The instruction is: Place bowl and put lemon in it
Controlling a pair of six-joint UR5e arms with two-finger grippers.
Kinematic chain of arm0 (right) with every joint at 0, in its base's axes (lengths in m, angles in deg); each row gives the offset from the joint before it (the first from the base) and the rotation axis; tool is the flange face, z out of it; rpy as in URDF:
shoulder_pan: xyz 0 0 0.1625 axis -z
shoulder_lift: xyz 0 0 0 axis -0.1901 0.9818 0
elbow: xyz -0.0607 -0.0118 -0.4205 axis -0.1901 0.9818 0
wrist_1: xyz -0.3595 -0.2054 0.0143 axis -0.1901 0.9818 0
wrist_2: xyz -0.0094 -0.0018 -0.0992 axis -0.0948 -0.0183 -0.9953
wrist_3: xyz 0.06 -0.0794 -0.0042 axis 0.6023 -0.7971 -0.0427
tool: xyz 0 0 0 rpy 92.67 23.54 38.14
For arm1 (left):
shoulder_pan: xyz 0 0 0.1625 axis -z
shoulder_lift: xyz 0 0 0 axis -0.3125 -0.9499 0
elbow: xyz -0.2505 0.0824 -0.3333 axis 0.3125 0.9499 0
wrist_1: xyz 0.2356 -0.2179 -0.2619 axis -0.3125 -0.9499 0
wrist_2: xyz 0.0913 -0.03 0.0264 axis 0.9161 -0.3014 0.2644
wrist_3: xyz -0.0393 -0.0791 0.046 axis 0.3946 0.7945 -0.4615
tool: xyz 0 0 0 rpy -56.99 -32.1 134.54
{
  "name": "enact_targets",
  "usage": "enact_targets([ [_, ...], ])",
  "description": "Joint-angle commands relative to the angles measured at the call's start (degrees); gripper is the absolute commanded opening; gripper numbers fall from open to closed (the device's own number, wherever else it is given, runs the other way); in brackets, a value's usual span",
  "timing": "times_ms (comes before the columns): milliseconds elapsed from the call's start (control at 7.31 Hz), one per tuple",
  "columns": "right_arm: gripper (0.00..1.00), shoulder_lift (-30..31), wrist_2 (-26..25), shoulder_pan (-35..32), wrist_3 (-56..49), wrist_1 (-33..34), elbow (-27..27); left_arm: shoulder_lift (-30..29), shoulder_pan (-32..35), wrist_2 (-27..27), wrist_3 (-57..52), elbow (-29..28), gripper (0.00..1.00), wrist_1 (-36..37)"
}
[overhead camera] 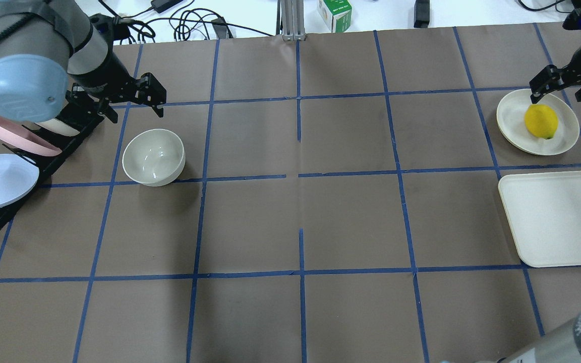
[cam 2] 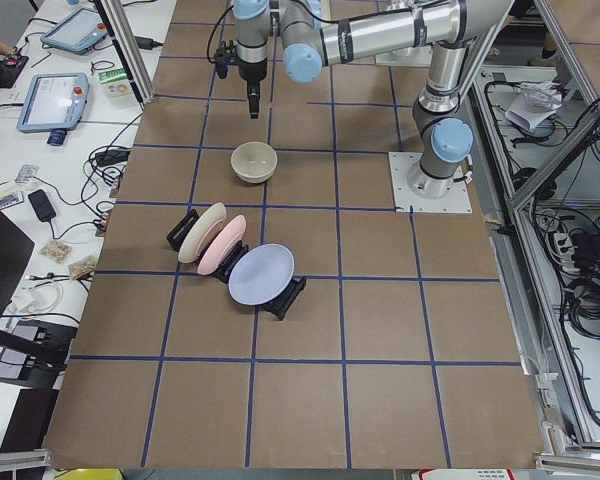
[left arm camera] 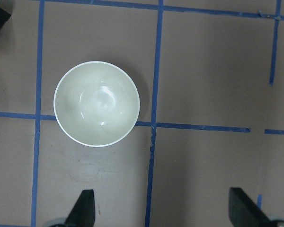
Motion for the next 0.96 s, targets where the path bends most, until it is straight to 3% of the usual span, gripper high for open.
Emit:
enact_targets([
  [0,1.0,-3.4,-0.02,0.35,-0.7,2.54,-0.06,-6.06,-5.0,-0.4,-7.88,3.08,1.0,8.81],
  [547,1.0,-8.42,-1.59,0.61,-1.58,9.2,0.2,-12.15,-6.06,0.03,-8.15,3.35,1.0,10.69],
  [684,1.0,-9.29,-1.69,0.61,-1.49,9.83,0.12,-12.06,-6.5,0.21,-8.15,3.44,0.85,10.0],
  [821,1.0,-10.09,-1.77,0.61,-1.49,9.83,0.11,-11.89,-6.6,-0.05,-8.06,4.83,0.6,9.99],
])
